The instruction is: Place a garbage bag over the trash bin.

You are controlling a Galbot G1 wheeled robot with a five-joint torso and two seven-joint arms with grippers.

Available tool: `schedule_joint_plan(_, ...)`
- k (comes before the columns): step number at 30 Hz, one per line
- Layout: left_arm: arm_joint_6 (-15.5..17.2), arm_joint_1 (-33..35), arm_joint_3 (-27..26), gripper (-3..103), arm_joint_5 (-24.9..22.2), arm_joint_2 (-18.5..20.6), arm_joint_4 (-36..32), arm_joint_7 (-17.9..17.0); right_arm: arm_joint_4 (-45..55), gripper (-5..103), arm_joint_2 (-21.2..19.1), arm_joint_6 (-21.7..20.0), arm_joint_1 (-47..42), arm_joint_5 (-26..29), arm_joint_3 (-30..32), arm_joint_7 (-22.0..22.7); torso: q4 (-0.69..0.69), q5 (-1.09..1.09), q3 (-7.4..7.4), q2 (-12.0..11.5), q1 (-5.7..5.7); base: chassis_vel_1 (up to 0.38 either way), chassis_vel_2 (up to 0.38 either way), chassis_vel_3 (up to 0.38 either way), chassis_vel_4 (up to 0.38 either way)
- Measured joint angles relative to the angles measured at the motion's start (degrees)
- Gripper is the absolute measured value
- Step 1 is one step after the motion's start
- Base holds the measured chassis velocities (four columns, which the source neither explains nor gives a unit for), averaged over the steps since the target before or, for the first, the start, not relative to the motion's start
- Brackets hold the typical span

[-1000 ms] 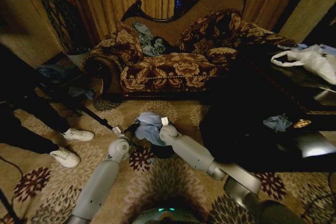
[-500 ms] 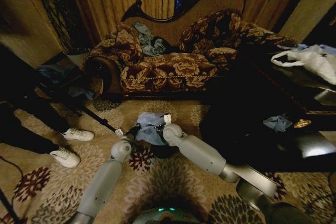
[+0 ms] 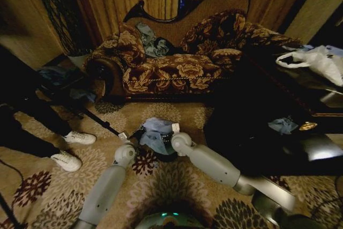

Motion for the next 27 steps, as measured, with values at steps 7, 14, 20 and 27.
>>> schedule_joint_plan(7,0.5,0.9,-0.1,0,-0.2,-0.3,-0.9,-1.2,-4.0,100,3.4,5.0,-0.3,-5.6,-0.6,-2.6,0.0,-0.01,0.0,0.0,0.0,0.0,0.0,0.0,0.0)
schedule_joint_plan(14,0.9,2.2,-1.1,0,-0.4,-0.3,-2.8,-1.9,-10.7,100,9.1,4.1,1.1,-5.1,-0.3,-0.8,0.0,-0.01,0.0,0.0,0.0,0.0,0.0,0.0,0.0)
schedule_joint_plan(20,1.0,2.4,-1.4,0,-0.5,-0.6,-2.8,-2.2,-17.2,100,12.1,4.6,2.3,-7.2,0.6,-1.6,0.0,-0.01,0.0,0.0,0.0,0.0,0.0,0.0,0.0)
schedule_joint_plan(27,1.0,2.4,-1.6,0,-0.6,-0.9,-3.1,-2.6,-20.1,100,13.4,5.9,3.7,-8.1,1.8,-0.1,0.0,-0.01,0.0,0.0,0.0,0.0,0.0,0.0,0.0)
